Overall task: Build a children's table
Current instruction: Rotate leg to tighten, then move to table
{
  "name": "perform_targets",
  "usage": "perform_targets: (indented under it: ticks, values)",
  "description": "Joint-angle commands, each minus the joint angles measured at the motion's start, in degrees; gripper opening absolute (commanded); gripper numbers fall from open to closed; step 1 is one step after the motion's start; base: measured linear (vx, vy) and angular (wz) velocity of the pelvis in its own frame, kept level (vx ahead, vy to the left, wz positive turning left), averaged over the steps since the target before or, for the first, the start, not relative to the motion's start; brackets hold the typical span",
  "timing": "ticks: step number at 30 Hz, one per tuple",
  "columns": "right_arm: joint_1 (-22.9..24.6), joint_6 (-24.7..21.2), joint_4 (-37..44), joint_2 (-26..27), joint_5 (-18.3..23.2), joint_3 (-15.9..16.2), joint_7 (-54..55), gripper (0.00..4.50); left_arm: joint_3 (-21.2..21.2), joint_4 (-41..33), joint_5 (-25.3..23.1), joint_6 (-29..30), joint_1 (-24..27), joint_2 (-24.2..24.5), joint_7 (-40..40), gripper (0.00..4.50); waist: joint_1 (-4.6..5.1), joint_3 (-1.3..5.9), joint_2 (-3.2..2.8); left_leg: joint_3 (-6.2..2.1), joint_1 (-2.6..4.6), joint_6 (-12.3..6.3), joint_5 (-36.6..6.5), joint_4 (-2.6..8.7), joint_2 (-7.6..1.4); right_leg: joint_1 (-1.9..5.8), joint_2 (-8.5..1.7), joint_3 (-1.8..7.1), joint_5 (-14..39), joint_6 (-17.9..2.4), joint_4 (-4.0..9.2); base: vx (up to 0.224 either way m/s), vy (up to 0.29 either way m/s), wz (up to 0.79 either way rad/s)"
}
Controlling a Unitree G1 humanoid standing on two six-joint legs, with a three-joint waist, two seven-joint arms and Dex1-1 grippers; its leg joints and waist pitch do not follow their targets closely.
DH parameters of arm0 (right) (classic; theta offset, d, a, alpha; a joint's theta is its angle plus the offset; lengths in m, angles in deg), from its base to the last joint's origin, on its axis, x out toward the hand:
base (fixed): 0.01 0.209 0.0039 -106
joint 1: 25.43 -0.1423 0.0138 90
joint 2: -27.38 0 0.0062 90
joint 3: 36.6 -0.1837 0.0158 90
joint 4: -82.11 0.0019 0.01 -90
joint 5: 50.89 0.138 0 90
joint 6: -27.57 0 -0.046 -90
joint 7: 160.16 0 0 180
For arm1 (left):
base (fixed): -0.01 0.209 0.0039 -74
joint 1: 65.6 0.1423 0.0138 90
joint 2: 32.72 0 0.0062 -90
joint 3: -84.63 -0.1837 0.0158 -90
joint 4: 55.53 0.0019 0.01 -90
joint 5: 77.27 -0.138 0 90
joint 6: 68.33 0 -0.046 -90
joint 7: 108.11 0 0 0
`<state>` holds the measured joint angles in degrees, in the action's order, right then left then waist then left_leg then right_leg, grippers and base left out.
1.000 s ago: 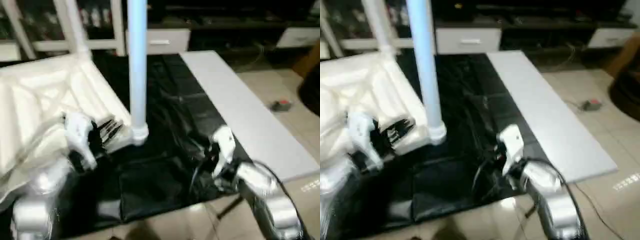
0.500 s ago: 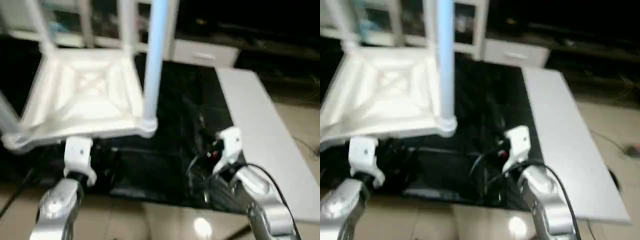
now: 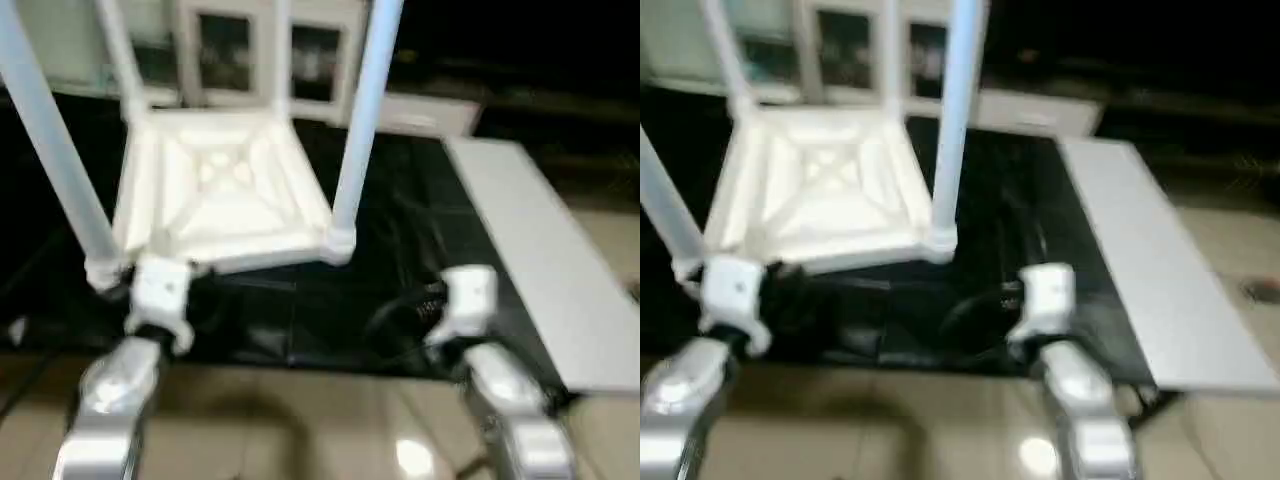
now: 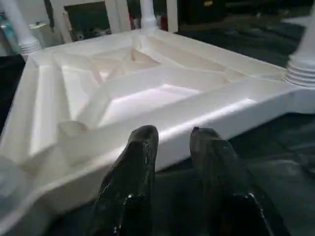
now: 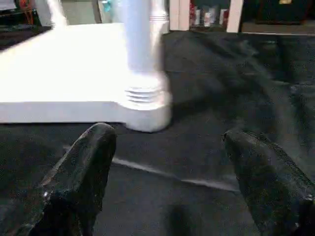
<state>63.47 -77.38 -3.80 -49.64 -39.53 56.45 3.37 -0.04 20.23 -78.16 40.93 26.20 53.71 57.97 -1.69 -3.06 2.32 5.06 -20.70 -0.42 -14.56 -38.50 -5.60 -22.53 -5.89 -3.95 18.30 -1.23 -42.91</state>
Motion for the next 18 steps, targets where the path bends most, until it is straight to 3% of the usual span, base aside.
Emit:
perform_targets:
  ticks: [1, 2, 3, 4, 5, 6, 7, 8, 9, 10, 11, 12, 13, 14, 15, 16, 17, 18]
  values:
    - [-1.1, 0.7, 0.3, -1.3, -0.4, -1.0, 0.0, 3.81, -0.9, -0.2, -0.3, 0.3, -0.7, -0.7, 0.1, 1.42, 1.58, 1.51, -2.82, -3.24, 2.03, -10.46, -29.2, 13.13, -3.23, 0.67, 3.53, -4.81, 0.2, -0.8, -0.34, -0.082, 0.300, -0.12]
    - [-1.3, 0.9, 0.1, -1.3, -0.5, -0.8, 0.0, 3.81, -0.8, -0.2, -0.5, 0.3, -0.8, -0.8, 0.1, 1.42, 1.89, 1.74, -1.97, -3.56, 2.39, -9.24, -29.1, 13.27, -3.33, 1.05, 3.30, -4.69, 0.2, -0.6, 0.65, -0.086, 0.290, -0.23]
    - [-1.4, 0.9, -0.1, -1.3, -0.6, -0.6, 0.1, 3.81, -0.9, -0.1, -0.6, 0.3, -0.8, -0.8, 0.1, 1.42, 2.13, 2.28, -0.10, -4.13, 2.40, -4.87, -30.3, 14.34, -4.04, 2.07, 1.40, -3.01, 1.8, -0.7, 2.61, -0.086, 0.290, -0.23]
    - [-1.5, 1.0, -0.2, -1.2, -0.7, -0.6, 0.1, 3.81, -1.0, -0.1, -0.3, 0.3, -0.8, -0.4, 0.3, 1.42, 0.49, 3.60, 3.73, -1.52, -0.23, 2.32, -26.4, 10.59, -3.38, 4.16, -7.42, 3.77, 9.8, 1.4, 8.32, -0.102, 0.255, -0.13]
    - [-1.5, 1.0, -0.2, -1.2, -0.7, -0.6, 0.1, 3.81, -1.1, -0.1, -0.1, 0.3, -0.7, -0.2, 0.4, 1.42, -0.29, 3.61, 3.37, -4.21, -2.77, 4.17, -13.1, -8.39, -0.88, 3.24, -18.96, 12.86, 17.7, -0.2, 17.47, -0.080, 0.229, -0.01]
    - [-1.5, 1.0, -0.2, -1.2, -0.7, -0.6, 0.1, 3.81, -1.1, -0.1, -0.1, 0.3, -0.7, -0.2, 0.4, 1.42, -0.12, 4.10, 1.70, -5.93, -5.61, 6.02, -10.7, -9.94, -0.91, 6.38, -19.33, 12.67, 16.5, -1.1, 15.98, -0.080, 0.229, -0.01]
    - [-1.5, 0.9, -0.2, -1.1, -0.8, -0.6, 0.1, 3.81, -1.1, -0.1, -0.1, 0.4, -0.6, -0.1, 0.5, 1.42, 0.74, 2.06, 2.73, -6.34, -7.30, 9.68, -6.9, -10.39, -1.29, 6.87, -16.10, 6.39, 14.7, -4.1, 15.83, -0.045, 0.264, -0.36]
    - [-1.5, 1.0, -0.2, -1.2, -0.9, -0.5, 0.0, 3.81, -1.1, -0.1, -0.1, 0.4, -0.6, 0.0, 0.6, 1.42, -0.09, 2.05, 2.10, -5.58, -4.89, 10.87, -6.5, -8.77, -1.47, 5.90, -14.10, 4.63, 15.2, -7.4, 16.05, -0.052, 0.298, -0.45]
    - [-1.4, 1.1, 0.0, -1.3, -0.9, -0.1, -0.2, 3.81, -1.1, -0.2, -0.1, 0.5, -0.5, 0.0, 0.7, 1.42, -1.07, 2.46, 2.10, -4.29, -2.02, 7.59, -5.0, -3.42, -2.91, 5.81, -11.09, 2.90, 17.0, -12.5, 16.22, -0.052, 0.298, -0.45]
    - [-1.3, 1.1, 0.1, -1.4, -0.9, 0.0, -0.3, 3.81, -1.1, -0.2, -0.1, 0.6, -0.5, 0.0, 0.7, 1.42, -1.54, 3.02, 0.16, -3.78, -0.09, 0.66, -3.7, 3.72, -4.21, 6.39, -6.68, 2.06, 18.0, -13.5, 15.15, -0.049, 0.332, -0.08]
    - [-1.3, 1.1, 0.1, -1.4, -0.9, 0.0, -0.3, 3.81, -1.1, -0.2, -0.1, 0.6, -0.5, 0.0, 0.7, 1.42, -0.99, 3.22, -1.95, -4.45, 1.95, -5.09, -7.1, 8.24, -3.98, 4.31, -0.97, 0.36, 15.0, -10.3, 11.69, -0.037, 0.336, 0.16]
    - [-1.4, 1.2, 0.0, -1.5, -0.9, 0.1, -0.5, 3.81, -1.1, -0.2, -0.1, 0.6, -0.5, -0.1, 0.8, 1.42, 2.68, 3.60, -2.47, -6.37, 5.53, -14.54, -6.6, 10.01, -5.76, -0.94, 4.08, -1.99, 8.1, -5.4, 0.98, -0.037, 0.336, 0.16]
    - [-1.5, 1.2, -0.2, -1.7, -0.9, 0.1, -0.6, 3.81, -1.2, -0.2, -0.2, 0.6, -0.5, -0.1, 0.9, 1.42, 1.57, 2.51, -3.02, -4.82, 4.13, -17.89, -5.9, 10.28, -5.46, -1.82, 3.93, -2.98, 5.6, -2.5, -1.31, -0.037, 0.325, 0.22]
    - [-1.6, 1.3, -0.3, -1.8, -0.8, 0.2, -0.7, 3.81, -1.3, -0.2, -0.3, 0.5, -0.5, -0.2, 1.0, 1.42, 1.52, 2.48, -2.51, -4.19, 4.00, -18.96, -5.9, 10.24, -5.86, -2.48, 3.80, -3.15, 4.5, -1.6, -1.58, -0.043, 0.299, 0.08]
    - [-1.6, 1.3, -0.4, -1.8, -0.8, 0.2, -0.7, 3.81, -1.3, -0.1, -0.3, 0.5, -0.4, -0.2, 1.1, 1.42, 1.68, 2.28, -1.64, -3.75, 3.58, -20.35, -6.2, 10.88, -6.10, -2.29, 3.26, -3.75, 2.4, 0.0, -1.45, -0.043, 0.299, 0.08]
    - [-1.8, 1.3, -0.6, -2.0, -0.8, 0.1, -0.8, 3.81, -1.3, -0.1, 0.0, 0.5, -0.4, -0.5, 1.4, 1.42, 1.52, 2.46, 0.20, -3.15, 3.75, -19.57, -8.2, 11.55, -6.57, -1.77, 2.16, -2.90, 0.3, 1.0, 0.33, -0.058, 0.256, -0.03]
    - [-1.9, 1.3, -0.7, -2.0, -0.8, 0.1, -0.9, 3.81, -1.4, -0.2, -0.5, 0.8, -0.5, -0.5, 1.9, 1.42, 1.19, 2.56, 1.36, -2.53, 3.44, -17.52, -10.0, 11.85, -6.54, -1.10, 0.64, -1.37, -0.2, 1.0, 2.27, -0.052, 0.220, -0.03]
    - [-2.0, 1.3, -0.7, -2.0, -0.8, 0.1, -0.9, 3.81, -1.4, -0.2, -0.8, 1.0, -0.5, -0.5, 2.3, 1.42, -1.04, 3.70, 4.78, 0.36, 0.65, -7.54, -15.8, 6.99, -3.76, 1.89, -8.48, 6.40, 7.1, 3.1, 10.25, -0.052, 0.220, -0.03]
